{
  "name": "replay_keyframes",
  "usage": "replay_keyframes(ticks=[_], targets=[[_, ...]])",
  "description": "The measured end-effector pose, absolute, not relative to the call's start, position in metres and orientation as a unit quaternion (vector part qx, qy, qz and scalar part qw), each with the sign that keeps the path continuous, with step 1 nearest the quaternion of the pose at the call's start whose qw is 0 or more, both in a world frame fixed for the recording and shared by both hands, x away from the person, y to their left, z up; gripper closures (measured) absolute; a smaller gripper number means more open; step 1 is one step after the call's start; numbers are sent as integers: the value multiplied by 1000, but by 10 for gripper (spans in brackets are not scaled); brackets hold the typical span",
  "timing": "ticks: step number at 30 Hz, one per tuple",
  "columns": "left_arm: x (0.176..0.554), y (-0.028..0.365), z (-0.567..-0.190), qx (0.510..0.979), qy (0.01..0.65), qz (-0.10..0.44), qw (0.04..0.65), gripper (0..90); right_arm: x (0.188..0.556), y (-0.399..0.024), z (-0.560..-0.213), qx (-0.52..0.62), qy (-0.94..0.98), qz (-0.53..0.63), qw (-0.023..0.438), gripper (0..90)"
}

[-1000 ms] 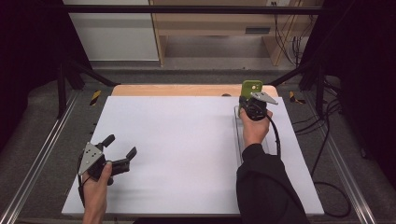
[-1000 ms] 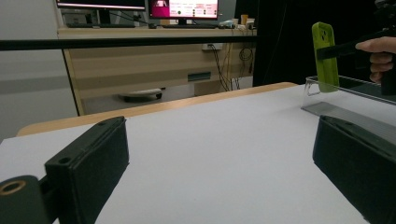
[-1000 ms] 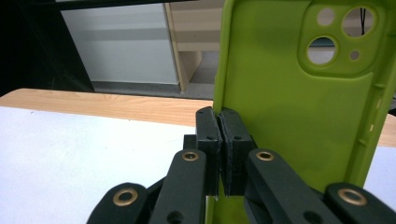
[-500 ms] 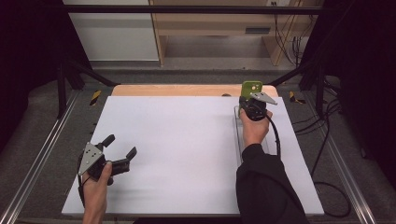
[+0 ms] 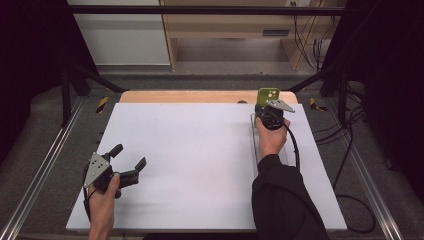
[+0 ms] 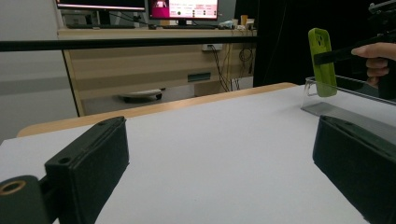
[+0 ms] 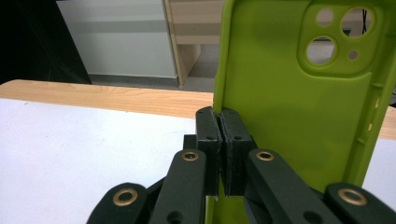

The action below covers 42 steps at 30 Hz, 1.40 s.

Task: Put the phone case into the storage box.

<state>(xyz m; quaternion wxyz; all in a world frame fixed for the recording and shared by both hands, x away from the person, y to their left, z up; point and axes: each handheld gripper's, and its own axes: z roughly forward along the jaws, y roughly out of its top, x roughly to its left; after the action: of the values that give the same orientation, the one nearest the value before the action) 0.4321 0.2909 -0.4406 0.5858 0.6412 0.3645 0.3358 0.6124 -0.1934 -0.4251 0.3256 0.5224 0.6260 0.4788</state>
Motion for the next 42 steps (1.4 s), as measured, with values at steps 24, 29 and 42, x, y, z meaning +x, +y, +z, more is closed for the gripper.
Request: replay_keyframes(ticks=[24,29,42], targets=[[432,291,-441,642,363,336,586,32,616,-194,-433,535,632,463,316,878],[432,290,-441,643,362,336,585,32,616,-195,-436,537,631,462,315,878],[432,290,-441,643,362,336,585,32,615,-196,-441,541,632,462,308,878]])
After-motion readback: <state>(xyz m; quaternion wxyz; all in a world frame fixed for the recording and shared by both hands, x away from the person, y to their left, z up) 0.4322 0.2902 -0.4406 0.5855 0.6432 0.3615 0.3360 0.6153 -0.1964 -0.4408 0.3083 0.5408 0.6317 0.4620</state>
